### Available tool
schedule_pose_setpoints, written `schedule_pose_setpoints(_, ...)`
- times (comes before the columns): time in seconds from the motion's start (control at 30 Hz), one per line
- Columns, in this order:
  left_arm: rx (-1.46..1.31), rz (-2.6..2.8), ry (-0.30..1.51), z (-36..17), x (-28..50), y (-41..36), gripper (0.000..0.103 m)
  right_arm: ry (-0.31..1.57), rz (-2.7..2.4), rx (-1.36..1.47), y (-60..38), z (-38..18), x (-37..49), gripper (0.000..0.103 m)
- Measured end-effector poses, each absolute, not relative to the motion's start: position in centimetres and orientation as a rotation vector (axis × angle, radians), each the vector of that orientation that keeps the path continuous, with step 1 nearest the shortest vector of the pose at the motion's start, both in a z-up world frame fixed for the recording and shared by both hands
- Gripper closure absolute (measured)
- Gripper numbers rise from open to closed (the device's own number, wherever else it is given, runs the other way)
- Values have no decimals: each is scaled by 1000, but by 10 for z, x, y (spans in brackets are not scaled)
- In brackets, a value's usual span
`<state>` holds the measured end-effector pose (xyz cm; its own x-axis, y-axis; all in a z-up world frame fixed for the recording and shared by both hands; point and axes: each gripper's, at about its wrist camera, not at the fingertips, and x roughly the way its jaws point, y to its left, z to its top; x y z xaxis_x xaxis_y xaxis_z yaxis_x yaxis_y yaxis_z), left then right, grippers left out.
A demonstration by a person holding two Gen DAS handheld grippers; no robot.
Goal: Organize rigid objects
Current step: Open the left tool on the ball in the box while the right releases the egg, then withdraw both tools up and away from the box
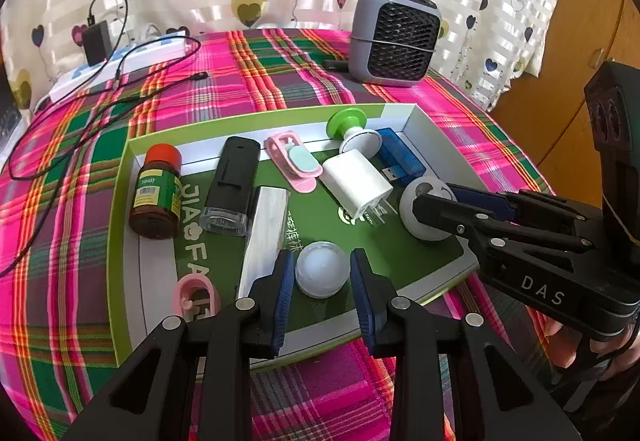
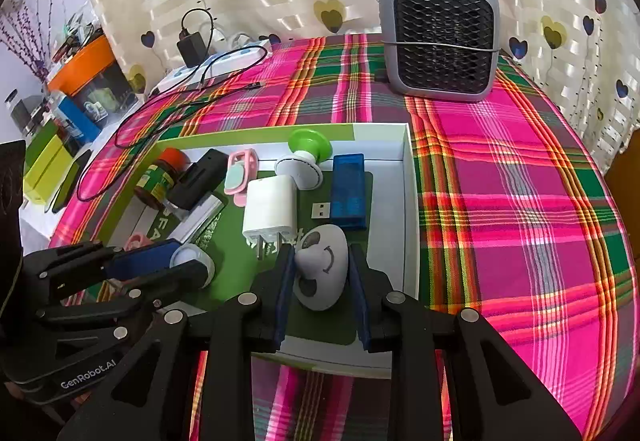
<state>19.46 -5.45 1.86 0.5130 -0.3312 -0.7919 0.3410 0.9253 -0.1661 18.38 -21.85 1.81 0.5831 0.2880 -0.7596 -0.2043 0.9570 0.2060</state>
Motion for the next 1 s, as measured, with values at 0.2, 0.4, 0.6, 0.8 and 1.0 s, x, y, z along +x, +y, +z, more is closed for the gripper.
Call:
schedule_pose_setpoints(0.2, 9, -406, 947, 19, 194, -53, 72, 893, 301, 115, -218, 19, 183, 67)
schedule_pose_setpoints(0.4, 10, -401, 945, 21, 192, -53, 70, 889, 286, 118, -219, 20, 181, 67)
schedule_pose_setpoints(0.6, 18, -380, 929, 26, 185, -51, 70, 885, 278, 122, -219, 21, 175, 67)
schedule_pose_setpoints(0.8, 19, -332, 903, 36, 167, -45, 70, 853, 268, 92, -214, 30, 160, 67)
schedule_pose_setpoints(1.0, 32, -256, 861, 46, 144, -39, 70, 808, 247, 83, -213, 41, 137, 67)
